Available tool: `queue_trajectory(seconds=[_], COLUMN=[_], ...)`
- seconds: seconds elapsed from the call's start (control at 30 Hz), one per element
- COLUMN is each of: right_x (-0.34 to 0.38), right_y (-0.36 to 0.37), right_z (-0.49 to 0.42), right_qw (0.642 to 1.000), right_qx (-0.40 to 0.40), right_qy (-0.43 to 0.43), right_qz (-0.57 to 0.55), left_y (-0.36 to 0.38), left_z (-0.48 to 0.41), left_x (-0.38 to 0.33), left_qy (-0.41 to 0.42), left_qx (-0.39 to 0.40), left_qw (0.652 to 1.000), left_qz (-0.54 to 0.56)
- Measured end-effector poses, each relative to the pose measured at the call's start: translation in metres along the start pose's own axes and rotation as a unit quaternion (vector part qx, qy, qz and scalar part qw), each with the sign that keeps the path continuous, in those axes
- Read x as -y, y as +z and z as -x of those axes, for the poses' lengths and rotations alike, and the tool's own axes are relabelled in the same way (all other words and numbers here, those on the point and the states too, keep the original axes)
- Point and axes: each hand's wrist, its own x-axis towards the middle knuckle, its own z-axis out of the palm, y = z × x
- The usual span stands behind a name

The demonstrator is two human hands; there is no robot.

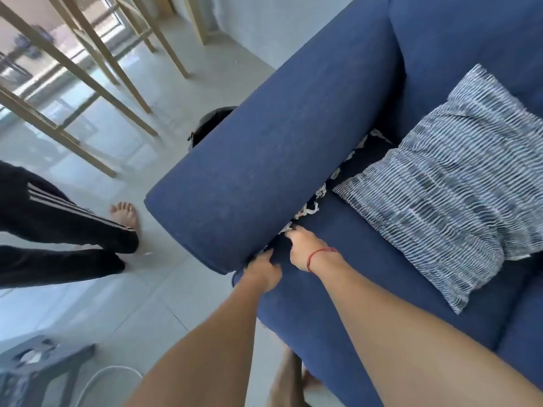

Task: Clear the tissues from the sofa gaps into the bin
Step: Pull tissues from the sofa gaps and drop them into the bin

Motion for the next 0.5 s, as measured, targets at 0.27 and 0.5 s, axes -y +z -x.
queue_trajectory(seconds=[0.27, 0.5], right_x=[-0.011, -0.015], right_y=[0.031, 0.036], right_z=[-0.056, -0.059], right_qw=[0.991, 0.993], right_qx=[0.008, -0.032], right_qy=[-0.024, -0.032], right_qz=[0.129, 0.108], left_y=[0.014, 0.015], left_z=[-0.046, -0.045], left_x=[-0.004, -0.01], left_qy=[-0.061, -0.112], left_qx=[-0.019, -0.039], left_qw=[0.997, 0.993], left_qz=[0.039, -0.007])
